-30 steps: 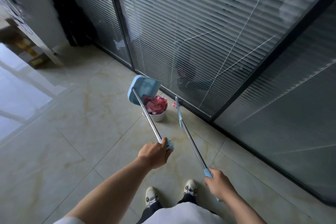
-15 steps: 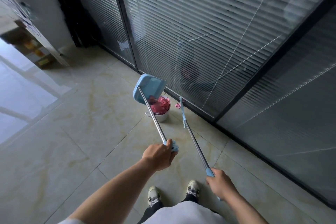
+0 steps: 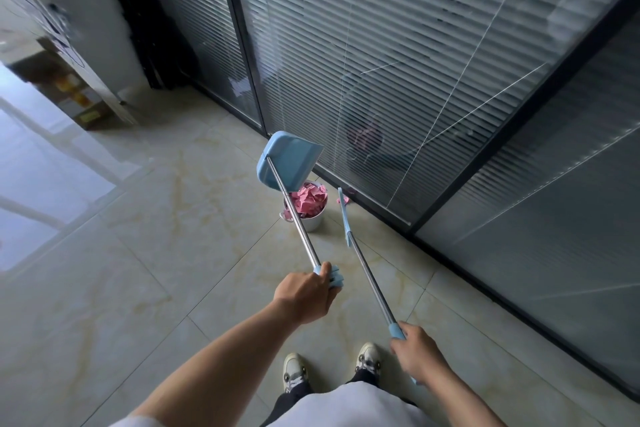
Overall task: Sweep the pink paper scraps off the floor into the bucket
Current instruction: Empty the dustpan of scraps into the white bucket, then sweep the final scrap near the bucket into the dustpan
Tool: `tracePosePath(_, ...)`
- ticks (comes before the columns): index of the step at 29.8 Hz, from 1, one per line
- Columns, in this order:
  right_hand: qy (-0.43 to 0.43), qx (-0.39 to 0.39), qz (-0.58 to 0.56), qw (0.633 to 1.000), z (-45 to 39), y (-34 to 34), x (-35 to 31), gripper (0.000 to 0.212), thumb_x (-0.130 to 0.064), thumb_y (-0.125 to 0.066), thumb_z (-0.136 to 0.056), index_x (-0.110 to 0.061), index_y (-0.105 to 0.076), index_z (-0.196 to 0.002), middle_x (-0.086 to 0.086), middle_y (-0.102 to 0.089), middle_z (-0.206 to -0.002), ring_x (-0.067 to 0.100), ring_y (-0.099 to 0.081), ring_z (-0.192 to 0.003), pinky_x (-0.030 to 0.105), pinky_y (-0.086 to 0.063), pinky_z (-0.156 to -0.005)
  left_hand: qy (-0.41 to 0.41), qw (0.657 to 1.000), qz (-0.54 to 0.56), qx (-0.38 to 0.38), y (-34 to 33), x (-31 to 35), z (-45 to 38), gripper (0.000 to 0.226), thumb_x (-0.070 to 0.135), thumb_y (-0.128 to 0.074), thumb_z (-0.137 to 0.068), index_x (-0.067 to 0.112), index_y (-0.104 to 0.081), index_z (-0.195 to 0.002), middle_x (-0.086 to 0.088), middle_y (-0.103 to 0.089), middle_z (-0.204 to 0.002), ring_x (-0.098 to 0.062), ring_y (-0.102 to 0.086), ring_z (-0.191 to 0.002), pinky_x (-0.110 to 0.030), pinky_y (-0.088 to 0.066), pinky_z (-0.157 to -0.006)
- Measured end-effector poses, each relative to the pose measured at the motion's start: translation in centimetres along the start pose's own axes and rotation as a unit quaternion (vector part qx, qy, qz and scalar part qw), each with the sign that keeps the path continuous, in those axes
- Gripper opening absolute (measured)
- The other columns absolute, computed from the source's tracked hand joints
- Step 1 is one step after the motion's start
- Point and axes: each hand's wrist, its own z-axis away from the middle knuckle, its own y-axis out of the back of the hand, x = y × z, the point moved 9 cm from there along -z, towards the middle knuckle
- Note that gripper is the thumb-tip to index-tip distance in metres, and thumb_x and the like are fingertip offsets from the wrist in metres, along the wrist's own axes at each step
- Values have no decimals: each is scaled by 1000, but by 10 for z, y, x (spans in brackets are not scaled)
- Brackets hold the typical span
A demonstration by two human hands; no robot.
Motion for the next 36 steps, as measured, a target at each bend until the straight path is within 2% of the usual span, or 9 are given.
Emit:
tracePosePath(5,-1,-2,7,1000,-3,0,0,14,-17,-51,-79,-15,-42,-69,1,-52,-65,22,-46,-62,27,-29,-51,23,999,30,8,2,-6,1,51,51,-30,-98,14,-33,-133,-13,-69,-92,-40,-65,-74,-34,-43,-58)
tracePosePath(12,-21,-11,26,999,-23,6,-6,7,-23,-48,-82,-17,-52,-80,2,-58,-75,21,-53,-68,23,-39,-54,101,978,154,103,28,-36,-7,46,51,-34,-97,19,-37,-129,-16,-71,-91,-42,-65,-75,-34,-41,-56)
tracePosePath(15,-25,-12,36,999,-41,12,-16,22,-29,-46,-84,-12,-58,-92,4,-62,-83,24,-57,-76,25,-46,-58,165,943,245,155,43,-60,-3,43,47,-41,-96,18,-40,-128,-19,-70,-94,-43,-65,-77,-39,-49,-59)
tracePosePath(19,-20,-8,70,997,-71,24,-37,24,-29,-45,-84,-9,-56,-92,6,-60,-84,21,-56,-68,22,-44,-51,264,883,326,210,52,-98,9,46,44,-44,-96,15,-44,-132,-23,-69,-105,-44,-64,-89,-45,-53,-69)
tracePosePath(23,-18,-5,131,991,-106,37,-63,21,-25,-46,-87,-11,-55,-100,13,-64,-103,30,-59,-87,26,-45,-69,312,824,394,262,53,-127,25,36,36,-47,-97,10,-54,-122,-18,-70,-100,-38,-64,-89,-40,-50,-72)
tracePosePath(25,-22,-1,136,990,-127,43,-78,27,-22,-46,-87,-9,-57,-108,16,-63,-111,31,-62,-91,26,-43,-69,345,798,412,274,46,-140,34,31,33,-47,-98,10,-57,-115,-14,-69,-93,-35,-62,-86,-38,-47,-71)
tracePosePath(29,-20,-1,97,995,-157,50,-113,14,-13,-44,-86,-12,-49,-99,12,-60,-95,24,-58,-55,22,-44,-51,400,755,438,281,25,-156,51,27,32,-47,-98,11,-60,-110,-7,-64,-82,-27,-56,-76,-32,-39,-64)
tracePosePath(31,-17,-3,89,996,-177,53,-128,18,-11,-43,-87,-9,-51,-104,13,-62,-95,22,-56,-50,21,-41,-46,420,737,448,283,14,-162,57,26,32,-46,-99,12,-60,-109,-6,-63,-83,-23,-54,-75,-30,-39,-62)
tracePosePath(36,-26,-24,114,993,-219,51,-152,34,-8,-43,-89,3,-57,-117,10,-51,-69,21,-54,-45,17,-37,-37,468,697,460,288,-15,-173,70,27,36,-46,-98,15,-62,-107,-3,-63,-85,-24,-56,-79,-29,-38,-66)
